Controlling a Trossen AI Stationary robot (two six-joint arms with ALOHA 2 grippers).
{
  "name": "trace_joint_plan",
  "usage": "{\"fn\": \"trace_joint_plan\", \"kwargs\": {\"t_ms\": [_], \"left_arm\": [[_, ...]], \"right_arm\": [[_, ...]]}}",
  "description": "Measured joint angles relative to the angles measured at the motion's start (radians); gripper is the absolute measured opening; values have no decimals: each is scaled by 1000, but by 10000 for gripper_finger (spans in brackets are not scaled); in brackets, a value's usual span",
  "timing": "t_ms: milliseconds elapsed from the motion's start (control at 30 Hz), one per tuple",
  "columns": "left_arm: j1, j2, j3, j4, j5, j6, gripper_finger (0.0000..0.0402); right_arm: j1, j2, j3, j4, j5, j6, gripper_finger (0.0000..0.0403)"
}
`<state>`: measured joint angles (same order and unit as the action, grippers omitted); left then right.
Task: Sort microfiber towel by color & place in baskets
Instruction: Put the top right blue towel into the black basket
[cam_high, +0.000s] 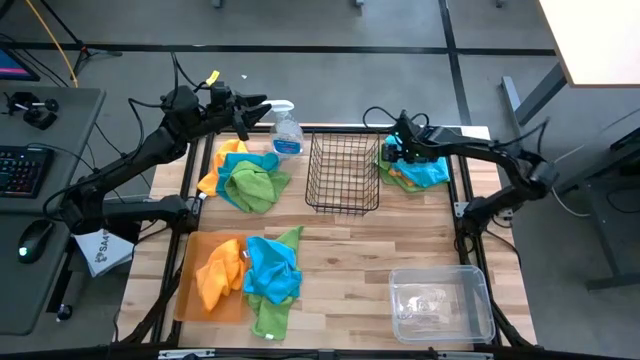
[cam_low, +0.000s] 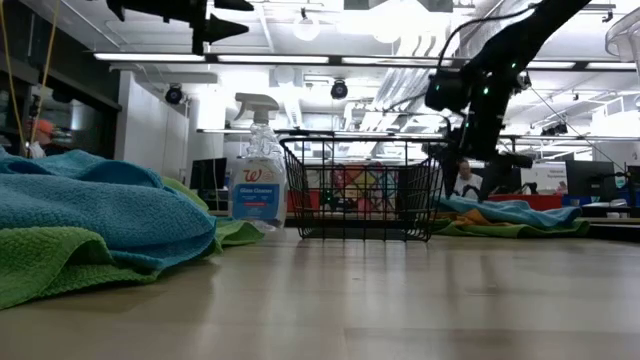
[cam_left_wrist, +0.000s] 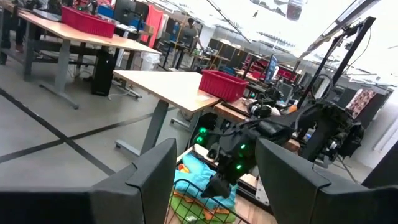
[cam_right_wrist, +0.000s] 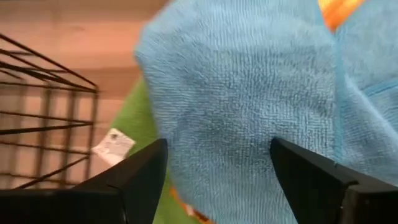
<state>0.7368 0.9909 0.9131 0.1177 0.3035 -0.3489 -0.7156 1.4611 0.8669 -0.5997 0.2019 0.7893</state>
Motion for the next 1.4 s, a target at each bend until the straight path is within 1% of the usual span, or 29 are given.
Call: {"fn": "trace_joint_plan", "kwargs": {"t_ms": [167, 233, 267, 333, 400, 433, 467, 500, 567, 633, 800, 967, 1067, 1200, 1333, 1400], "left_arm": [[0, 0, 0, 0, 0, 2, 209], [0, 0, 0, 0, 0, 5, 209], [0, 0, 0, 0, 0, 10, 209], [0, 0, 0, 0, 0, 20, 209], [0, 0, 0, 1, 0, 29, 209], [0, 0, 0, 2, 0, 36, 209], [0, 0, 0, 3, 0, 43, 209], [0, 0, 0, 8, 0, 48, 209], [0, 0, 0, 16, -2, 57, 209], [1, 0, 0, 17, -2, 67, 209], [1, 0, 0, 38, -3, 71, 209], [1, 0, 0, 70, -5, 72, 209], [1, 0, 0, 71, -5, 72, 209], [0, 0, 0, 72, -33, 68, 209], [0, 0, 0, 76, -50, 63, 209], [0, 0, 0, 86, -50, 47, 209]], "right_arm": [[-5, 52, 0, 6, 17, 20, 271], [-5, 57, 0, 4, 39, 17, 252], [-5, 54, 0, 4, 49, 19, 235], [-5, 40, 0, -2, 57, 18, 183], [-5, 17, 0, -9, 71, -1, 109], [-4, 3, 0, -17, 82, -12, 63], [-4, -12, 0, -25, 91, -29, 33], [-4, -28, 0, -28, 102, -45, 19], [-5, -67, 0, -44, 105, -45, 19], [-4, -118, 0, -57, 113, -50, 8], [6, -288, 23, -77, 99, -76, 3], [58, -459, 103, -39, 25, -169, 2], [107, -536, 160, 56, -22, -243, 1], [162, -566, 234, 164, -40, -279, 1], [233, -537, 262, 363, -141, -276, 1], [278, -509, 260, 425, -163, -272, 0]]}}
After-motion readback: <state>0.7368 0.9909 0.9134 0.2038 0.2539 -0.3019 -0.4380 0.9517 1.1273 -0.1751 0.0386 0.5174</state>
